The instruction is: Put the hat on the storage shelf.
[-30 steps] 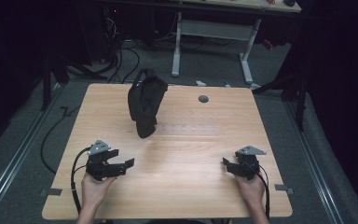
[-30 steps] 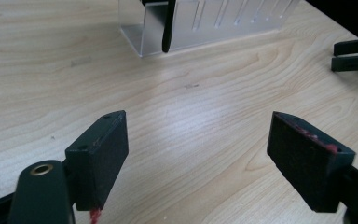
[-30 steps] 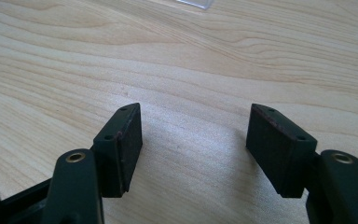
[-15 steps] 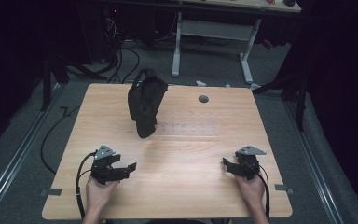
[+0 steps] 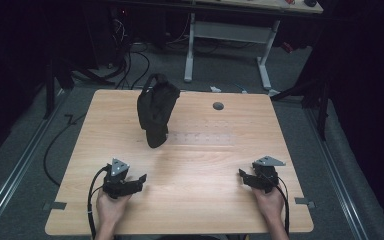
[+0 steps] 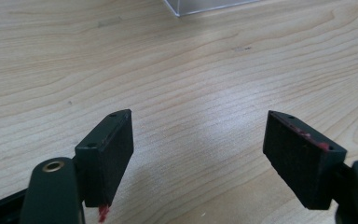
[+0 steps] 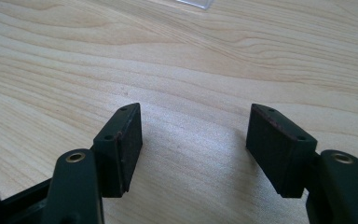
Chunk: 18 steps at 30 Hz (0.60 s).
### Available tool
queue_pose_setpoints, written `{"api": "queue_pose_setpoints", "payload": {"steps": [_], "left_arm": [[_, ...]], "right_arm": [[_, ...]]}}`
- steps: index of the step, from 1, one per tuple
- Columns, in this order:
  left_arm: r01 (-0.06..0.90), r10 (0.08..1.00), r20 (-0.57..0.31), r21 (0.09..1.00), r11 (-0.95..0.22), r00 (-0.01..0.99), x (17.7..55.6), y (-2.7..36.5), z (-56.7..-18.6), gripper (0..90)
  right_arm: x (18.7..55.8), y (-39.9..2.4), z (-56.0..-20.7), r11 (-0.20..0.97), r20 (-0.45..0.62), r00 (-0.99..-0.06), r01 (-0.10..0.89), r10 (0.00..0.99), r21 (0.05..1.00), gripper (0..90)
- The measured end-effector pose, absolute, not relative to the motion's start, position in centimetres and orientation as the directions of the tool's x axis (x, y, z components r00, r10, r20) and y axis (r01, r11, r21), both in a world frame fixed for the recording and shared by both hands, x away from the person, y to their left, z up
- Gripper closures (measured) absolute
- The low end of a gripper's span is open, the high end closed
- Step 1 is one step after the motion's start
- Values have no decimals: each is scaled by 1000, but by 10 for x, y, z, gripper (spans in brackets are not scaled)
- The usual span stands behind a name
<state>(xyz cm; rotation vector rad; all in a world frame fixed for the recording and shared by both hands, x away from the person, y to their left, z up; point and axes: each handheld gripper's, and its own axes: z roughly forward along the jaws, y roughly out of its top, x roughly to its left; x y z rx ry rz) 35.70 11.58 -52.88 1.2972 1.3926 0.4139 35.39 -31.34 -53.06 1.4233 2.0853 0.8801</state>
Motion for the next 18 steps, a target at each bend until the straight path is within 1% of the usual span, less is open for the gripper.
{"api": "queue_pose_setpoints", "payload": {"steps": [8, 13, 15, 18], "left_arm": [[444, 864, -454, 835, 326, 218, 362, 110, -536, 240], [456, 883, -420, 840, 293, 207, 363, 105, -546, 236], [447, 898, -390, 854, 268, 206, 361, 101, -547, 234], [448, 898, -392, 851, 272, 200, 361, 101, -547, 233]], "right_arm": [[353, -313, -531, 257, -19, -355, 637, 935, 726, 362], [353, -313, -531, 257, -19, -355, 638, 935, 726, 362], [353, -313, -531, 257, -19, -355, 638, 935, 726, 362], [353, -313, -531, 256, -19, -354, 638, 935, 726, 361]]}}
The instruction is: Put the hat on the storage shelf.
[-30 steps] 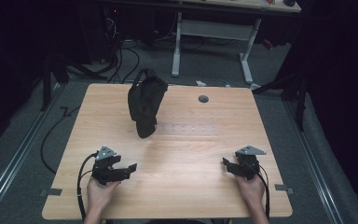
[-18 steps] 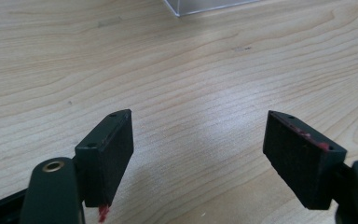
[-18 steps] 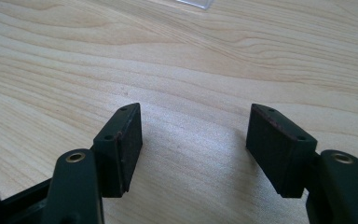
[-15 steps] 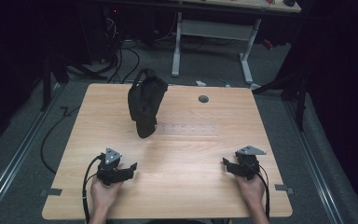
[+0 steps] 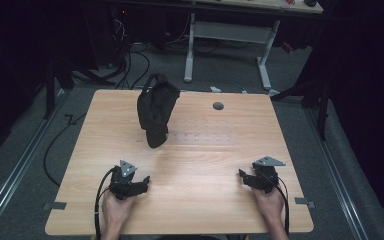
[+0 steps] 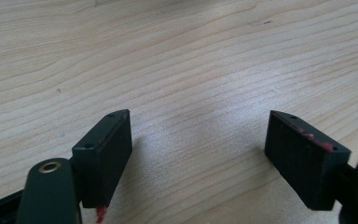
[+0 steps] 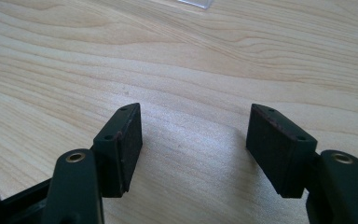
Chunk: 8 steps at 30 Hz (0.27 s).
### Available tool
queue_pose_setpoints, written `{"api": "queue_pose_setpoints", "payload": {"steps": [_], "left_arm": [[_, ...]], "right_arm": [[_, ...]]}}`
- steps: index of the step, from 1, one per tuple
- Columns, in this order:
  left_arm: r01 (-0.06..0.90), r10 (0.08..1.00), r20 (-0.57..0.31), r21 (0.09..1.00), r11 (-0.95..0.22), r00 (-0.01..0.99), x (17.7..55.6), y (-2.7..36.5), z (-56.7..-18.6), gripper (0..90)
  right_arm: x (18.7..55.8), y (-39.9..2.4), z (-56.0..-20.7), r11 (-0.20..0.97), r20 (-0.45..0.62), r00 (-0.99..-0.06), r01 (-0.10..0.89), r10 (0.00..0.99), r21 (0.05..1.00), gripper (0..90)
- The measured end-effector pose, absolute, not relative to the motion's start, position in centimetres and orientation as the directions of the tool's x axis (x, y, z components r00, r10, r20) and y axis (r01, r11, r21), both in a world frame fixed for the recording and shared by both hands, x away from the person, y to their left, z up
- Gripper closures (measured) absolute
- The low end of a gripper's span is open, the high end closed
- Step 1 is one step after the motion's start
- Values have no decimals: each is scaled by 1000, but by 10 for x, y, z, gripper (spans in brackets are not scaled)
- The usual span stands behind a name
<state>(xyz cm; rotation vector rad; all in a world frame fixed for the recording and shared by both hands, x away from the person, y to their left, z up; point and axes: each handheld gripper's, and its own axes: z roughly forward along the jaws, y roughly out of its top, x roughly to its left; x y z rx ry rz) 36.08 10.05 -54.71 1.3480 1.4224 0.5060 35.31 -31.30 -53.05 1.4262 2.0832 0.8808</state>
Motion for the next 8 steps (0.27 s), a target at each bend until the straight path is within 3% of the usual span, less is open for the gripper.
{"api": "queue_pose_setpoints", "payload": {"steps": [8], "left_arm": [[447, 897, -398, 849, 281, 191, 358, 100, -547, 234]], "right_arm": [[353, -313, -531, 256, -18, -354, 638, 935, 726, 361]]}}
